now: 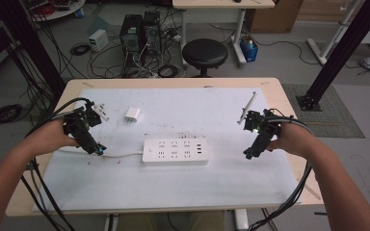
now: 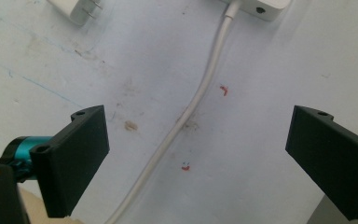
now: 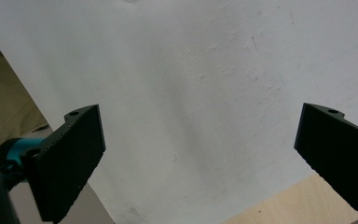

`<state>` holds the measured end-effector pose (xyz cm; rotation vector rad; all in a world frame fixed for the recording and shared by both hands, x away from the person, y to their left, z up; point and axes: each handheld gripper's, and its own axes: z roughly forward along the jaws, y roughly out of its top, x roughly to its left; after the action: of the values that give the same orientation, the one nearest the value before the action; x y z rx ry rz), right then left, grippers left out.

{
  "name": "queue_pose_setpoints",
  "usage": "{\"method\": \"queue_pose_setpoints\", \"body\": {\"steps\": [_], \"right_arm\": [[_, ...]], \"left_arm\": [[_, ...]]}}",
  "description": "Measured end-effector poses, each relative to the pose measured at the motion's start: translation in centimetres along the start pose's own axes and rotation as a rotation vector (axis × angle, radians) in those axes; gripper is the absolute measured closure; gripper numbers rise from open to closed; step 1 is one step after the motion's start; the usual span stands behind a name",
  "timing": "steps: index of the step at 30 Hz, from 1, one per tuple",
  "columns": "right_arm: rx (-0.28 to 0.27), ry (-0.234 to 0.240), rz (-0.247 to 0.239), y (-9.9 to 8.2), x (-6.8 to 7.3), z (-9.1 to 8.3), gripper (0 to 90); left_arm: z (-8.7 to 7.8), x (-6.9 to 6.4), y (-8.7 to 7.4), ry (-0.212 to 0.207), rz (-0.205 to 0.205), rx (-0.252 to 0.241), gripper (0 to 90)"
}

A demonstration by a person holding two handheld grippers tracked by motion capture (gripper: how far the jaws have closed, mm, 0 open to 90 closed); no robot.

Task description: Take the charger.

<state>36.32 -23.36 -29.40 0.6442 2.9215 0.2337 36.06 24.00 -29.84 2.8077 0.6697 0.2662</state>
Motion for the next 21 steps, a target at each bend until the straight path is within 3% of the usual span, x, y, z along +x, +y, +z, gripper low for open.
{"method": "queue_pose_setpoints", "body": {"steps": [9, 16, 18, 21], "right_arm": [[-0.016, 0.002, 0.018, -0.5, 0.1, 0.3, 1.0], [-0.034, -0.016, 0.043, -0.8, 0.3, -0.2, 1.0], [-0.04, -0.024, 0.039, -1.0, 0.5, -0.3, 1.1], [-0.041, -0.024, 0.047, -1.1, 0.6, -0.3, 1.1]], "left_arm": [[0.4, -0.1, 1.0, -0.009, 0.004, -0.019, 5.9], [0.4, 0.4, 1.8, 0.002, -0.037, -0.052, 5.9], [0.7, 1.0, 2.3, 0.021, -0.147, -0.085, 5.9], [0.8, 2.2, 2.8, 0.031, -0.212, -0.084, 5.9]]}}
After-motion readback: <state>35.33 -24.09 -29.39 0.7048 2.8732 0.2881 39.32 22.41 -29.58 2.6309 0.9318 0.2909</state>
